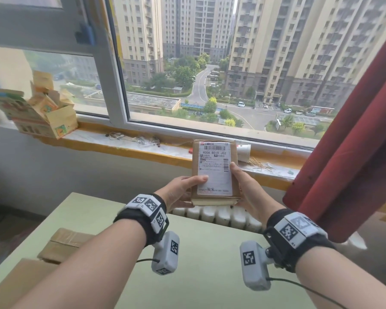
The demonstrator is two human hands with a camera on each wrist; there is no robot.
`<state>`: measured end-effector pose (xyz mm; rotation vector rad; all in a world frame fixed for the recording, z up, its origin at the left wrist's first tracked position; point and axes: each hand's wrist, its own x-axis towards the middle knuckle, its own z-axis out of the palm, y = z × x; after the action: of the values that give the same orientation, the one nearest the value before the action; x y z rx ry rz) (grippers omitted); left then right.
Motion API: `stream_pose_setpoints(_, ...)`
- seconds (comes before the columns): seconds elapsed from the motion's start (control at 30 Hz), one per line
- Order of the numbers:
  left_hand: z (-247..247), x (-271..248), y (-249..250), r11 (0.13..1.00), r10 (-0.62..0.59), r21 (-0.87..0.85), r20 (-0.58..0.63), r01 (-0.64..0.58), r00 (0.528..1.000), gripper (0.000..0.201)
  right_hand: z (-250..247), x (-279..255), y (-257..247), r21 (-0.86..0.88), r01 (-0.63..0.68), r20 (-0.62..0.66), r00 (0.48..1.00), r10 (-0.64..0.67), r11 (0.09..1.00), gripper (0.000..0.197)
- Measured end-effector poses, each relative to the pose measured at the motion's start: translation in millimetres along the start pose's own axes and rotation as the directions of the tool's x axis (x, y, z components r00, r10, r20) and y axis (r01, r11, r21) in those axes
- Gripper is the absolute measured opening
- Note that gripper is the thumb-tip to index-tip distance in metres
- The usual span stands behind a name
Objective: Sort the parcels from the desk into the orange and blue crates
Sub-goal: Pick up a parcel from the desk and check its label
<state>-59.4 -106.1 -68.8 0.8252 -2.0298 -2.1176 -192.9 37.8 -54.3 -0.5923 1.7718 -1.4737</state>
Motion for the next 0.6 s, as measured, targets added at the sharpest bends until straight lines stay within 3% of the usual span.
stream_pose_setpoints(0.13, 16, -2, -3, 0.999, -0.024, 0.022, -0.002, 0.024, 1.000, 0.075, -14, -11, 3, -0.001, -0.014, -0.001, 1.000, 0.014, 1.000, 0.041)
stream_pose_setpoints(0.6, 94, -16, 0, 1.000, -0.027, -0.016, -0.067, 0.026, 0.997, 0.060, -72, -48, 22, 0.106, -0.062, -0.095, 0.993, 0.072, 0.992, 0.029)
